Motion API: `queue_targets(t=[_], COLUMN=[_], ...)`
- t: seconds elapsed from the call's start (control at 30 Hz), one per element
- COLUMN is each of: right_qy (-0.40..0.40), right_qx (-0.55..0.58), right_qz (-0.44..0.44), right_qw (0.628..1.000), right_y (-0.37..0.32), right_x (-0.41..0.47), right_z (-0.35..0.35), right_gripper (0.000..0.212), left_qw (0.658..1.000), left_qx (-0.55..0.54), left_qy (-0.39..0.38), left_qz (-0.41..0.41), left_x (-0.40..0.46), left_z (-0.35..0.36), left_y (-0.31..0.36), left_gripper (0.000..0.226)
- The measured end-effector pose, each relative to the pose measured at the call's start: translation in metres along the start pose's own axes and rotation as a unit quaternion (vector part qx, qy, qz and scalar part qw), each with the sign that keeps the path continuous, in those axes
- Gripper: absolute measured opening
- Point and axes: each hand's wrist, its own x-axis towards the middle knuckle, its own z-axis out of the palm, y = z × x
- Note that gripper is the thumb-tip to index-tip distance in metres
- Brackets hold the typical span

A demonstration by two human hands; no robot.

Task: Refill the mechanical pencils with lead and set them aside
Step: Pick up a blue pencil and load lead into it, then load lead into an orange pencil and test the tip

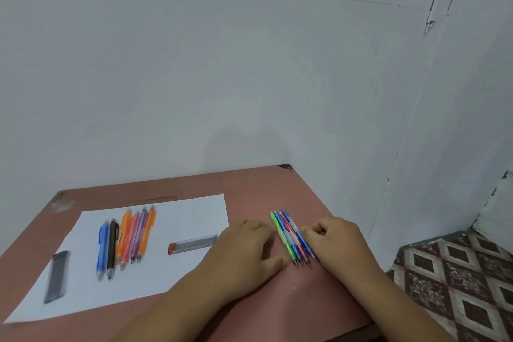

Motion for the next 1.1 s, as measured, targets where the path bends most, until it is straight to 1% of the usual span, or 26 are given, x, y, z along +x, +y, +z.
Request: queue_targets(t=[0.1,0.23,0.3,0.37,0.47,0.57,0.67,0.77,0.87,0.97,1.03,1.1], right_qy=[0.011,0.02,0.031,0.03,0.01,-0.013,-0.043,-0.071,-0.105,-0.14,-0.136,-0.124], right_qx=[0.01,0.01,0.022,0.043,0.018,-0.003,-0.04,-0.048,-0.076,-0.13,-0.164,-0.167], right_qz=[-0.002,-0.038,-0.07,-0.108,-0.184,-0.238,-0.301,-0.347,-0.387,-0.431,-0.461,-0.479], right_qw=[1.0,0.999,0.997,0.993,0.983,0.971,0.952,0.934,0.913,0.882,0.861,0.853], right_y=[-0.002,-0.016,-0.026,-0.037,-0.061,-0.085,-0.107,-0.127,-0.148,-0.172,-0.186,-0.194], right_x=[-0.001,-0.002,-0.002,-0.003,-0.005,-0.004,0.001,0.006,0.01,0.016,0.021,0.026], right_z=[-0.005,-0.004,0.001,0.006,0.016,0.028,0.046,0.068,0.091,0.111,0.124,0.136], right_gripper=[0.034,0.027,0.023,0.021,0.015,0.013,0.017,0.022,0.029,0.041,0.052,0.052], left_qw=[1.0,0.999,0.998,0.996,0.986,0.971,0.962,0.959,0.958,0.958,0.957,0.956], left_qx=[-0.013,-0.001,0.008,0.025,0.076,0.132,0.133,0.108,0.117,0.12,0.104,0.085], left_qy=[0.014,0.04,0.062,0.068,0.104,0.13,0.147,0.167,0.163,0.167,0.17,0.173], left_qz=[-0.005,-0.026,-0.033,-0.059,-0.105,-0.153,-0.186,-0.204,-0.206,-0.201,-0.21,-0.222], left_x=[-0.012,-0.035,-0.049,-0.064,-0.088,-0.111,-0.129,-0.138,-0.139,-0.137,-0.137,-0.137], left_z=[-0.009,-0.027,-0.037,-0.047,-0.06,-0.072,-0.076,-0.072,-0.068,-0.066,-0.066,-0.066], left_y=[-0.011,-0.042,-0.063,-0.086,-0.12,-0.144,-0.156,-0.16,-0.159,-0.16,-0.163,-0.165], left_gripper=[0.064,0.063,0.058,0.056,0.067,0.062,0.052,0.043,0.042,0.042,0.04,0.04])
